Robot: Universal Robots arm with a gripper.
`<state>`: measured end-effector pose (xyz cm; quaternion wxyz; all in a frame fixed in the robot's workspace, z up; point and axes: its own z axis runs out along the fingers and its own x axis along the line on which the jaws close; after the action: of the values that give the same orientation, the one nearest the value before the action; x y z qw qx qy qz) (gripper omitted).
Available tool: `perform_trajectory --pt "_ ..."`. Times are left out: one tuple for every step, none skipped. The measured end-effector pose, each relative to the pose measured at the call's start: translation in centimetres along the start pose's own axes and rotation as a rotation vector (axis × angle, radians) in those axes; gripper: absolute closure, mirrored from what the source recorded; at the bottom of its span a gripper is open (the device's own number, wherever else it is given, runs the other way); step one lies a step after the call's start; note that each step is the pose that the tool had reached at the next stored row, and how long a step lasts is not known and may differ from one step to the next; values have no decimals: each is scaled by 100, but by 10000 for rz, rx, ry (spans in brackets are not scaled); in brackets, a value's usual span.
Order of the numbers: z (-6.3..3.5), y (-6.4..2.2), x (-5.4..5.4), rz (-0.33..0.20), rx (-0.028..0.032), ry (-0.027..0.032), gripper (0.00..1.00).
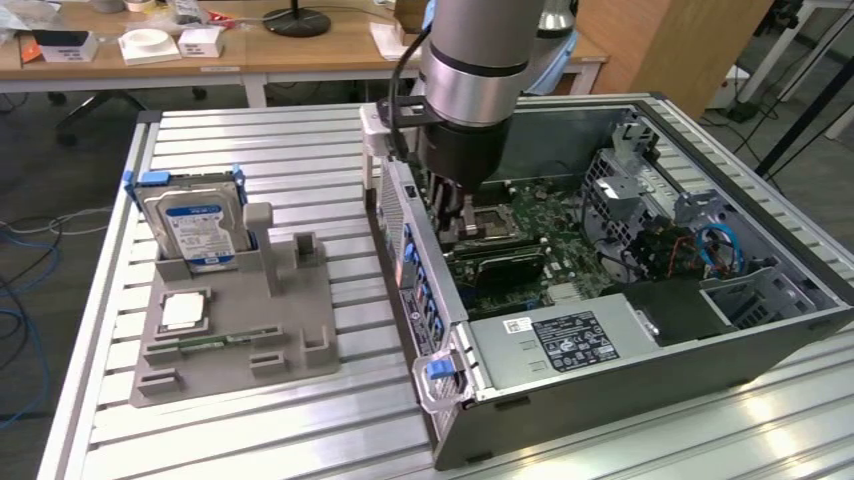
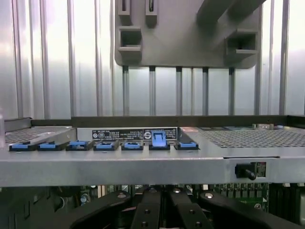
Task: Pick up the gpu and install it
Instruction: 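Press down on the gpu until it lock into place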
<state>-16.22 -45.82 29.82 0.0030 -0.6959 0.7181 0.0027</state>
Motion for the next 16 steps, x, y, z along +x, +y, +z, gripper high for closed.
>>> perform_trajectory --pt "-1 16 0 -2 4 0 89" --pt "-7 22 0 0 4 -4 89" --pt "-14 27 0 4 5 -7 89" --pt "-15 32 0 8 7 -7 89" --pt "-16 33 0 9 3 -6 89" --pt "-18 35 1 11 0 -3 89" --pt "-16 36 3 11 1 -2 89" --pt "-11 36 5 12 4 2 89" --pt "0 36 8 13 4 6 89" --pt "13 36 11 11 1 16 89" --pt "27 36 14 11 0 21 89" --pt "40 36 17 11 5 17 89" --pt "48 30 17 9 12 3 89" --pt "54 11 16 2 17 -18 89" --pt "67 -11 13 11 28 -52 89" --pt "59 -36 13 13 23 -42 89"
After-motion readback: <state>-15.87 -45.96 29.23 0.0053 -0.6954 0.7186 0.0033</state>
